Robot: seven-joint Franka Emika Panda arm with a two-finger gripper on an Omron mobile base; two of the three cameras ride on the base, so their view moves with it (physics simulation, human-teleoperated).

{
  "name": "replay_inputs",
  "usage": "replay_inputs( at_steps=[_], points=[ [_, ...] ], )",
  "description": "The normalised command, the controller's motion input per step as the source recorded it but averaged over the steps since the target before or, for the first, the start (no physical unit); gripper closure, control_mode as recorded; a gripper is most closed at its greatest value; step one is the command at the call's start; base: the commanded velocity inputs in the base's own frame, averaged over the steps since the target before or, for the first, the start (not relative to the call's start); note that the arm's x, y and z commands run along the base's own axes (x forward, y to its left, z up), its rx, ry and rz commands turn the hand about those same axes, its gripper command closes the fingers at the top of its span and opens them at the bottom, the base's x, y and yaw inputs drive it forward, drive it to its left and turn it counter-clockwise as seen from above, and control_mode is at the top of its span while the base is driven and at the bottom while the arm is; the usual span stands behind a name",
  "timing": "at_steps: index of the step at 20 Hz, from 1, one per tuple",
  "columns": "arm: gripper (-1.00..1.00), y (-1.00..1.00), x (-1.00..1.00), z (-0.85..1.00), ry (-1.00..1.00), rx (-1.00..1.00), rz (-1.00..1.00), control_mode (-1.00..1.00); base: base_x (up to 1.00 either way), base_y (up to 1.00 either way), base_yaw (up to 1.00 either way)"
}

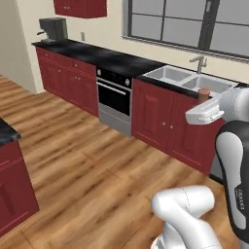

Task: Take 2 condiments from the cabinet and move them on the counter near the stove.Make sure the condiments are lined up with each other, next to each other.

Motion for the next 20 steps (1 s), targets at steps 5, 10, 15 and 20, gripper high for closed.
replay_inputs(
  at_steps=[5, 10, 15, 20],
  points=[
    [1.0, 0.0, 0.0, 0.0, 0.0, 0.0, 0.0, 1.0, 0.16, 0.72, 0.26],
    [1.0, 0.0, 0.0, 0.0, 0.0, 0.0, 0.0, 1.0, 0.69, 0.79, 0.07],
    [1.0, 0.0, 0.0, 0.0, 0.0, 0.0, 0.0, 1.0, 0.36, 0.97, 0.14],
    [1.0, 0.0, 0.0, 0.0, 0.0, 0.0, 0.0, 1.0, 0.0, 1.0, 0.19]
  ],
)
